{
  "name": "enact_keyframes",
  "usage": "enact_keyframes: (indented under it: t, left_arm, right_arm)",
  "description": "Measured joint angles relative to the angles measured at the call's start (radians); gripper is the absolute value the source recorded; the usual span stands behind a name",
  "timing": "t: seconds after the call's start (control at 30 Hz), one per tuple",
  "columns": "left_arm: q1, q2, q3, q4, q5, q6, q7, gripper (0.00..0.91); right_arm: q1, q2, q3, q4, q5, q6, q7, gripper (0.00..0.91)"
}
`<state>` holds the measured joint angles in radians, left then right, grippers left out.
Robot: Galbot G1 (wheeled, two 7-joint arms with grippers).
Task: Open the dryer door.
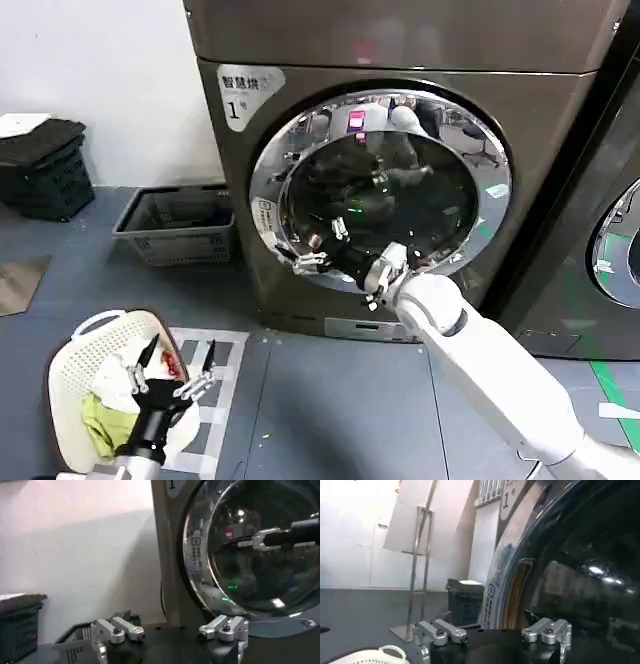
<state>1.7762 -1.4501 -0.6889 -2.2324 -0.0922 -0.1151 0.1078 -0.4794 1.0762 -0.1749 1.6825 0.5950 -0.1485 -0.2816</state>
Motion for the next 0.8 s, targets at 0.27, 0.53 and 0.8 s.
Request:
enact_keyframes:
  t: [0.27, 0.53, 0.8]
  left_arm:
    - [0.003, -0.002, 0.0, -0.003, 0.0, -0.002, 0.0, 0.907]
    - [0.004, -0.002, 0.0, -0.005, 0.0, -0.003, 0.001, 0.907]
    - [0.004, -0.001, 0.0, -0.006, 0.0, -0.003, 0.001, 0.907]
  right_arm:
    - [0.021, 0.023, -0.017, -0.031, -0.004, 0.0, -0.002, 0.907]
    - [0.038, 0.041, -0.028, -0.06, -0.024, 0.005, -0.008, 0.907]
    - [0.054, 0.061, -0.041, -0.087, -0.027, 0.005, -0.009, 0.907]
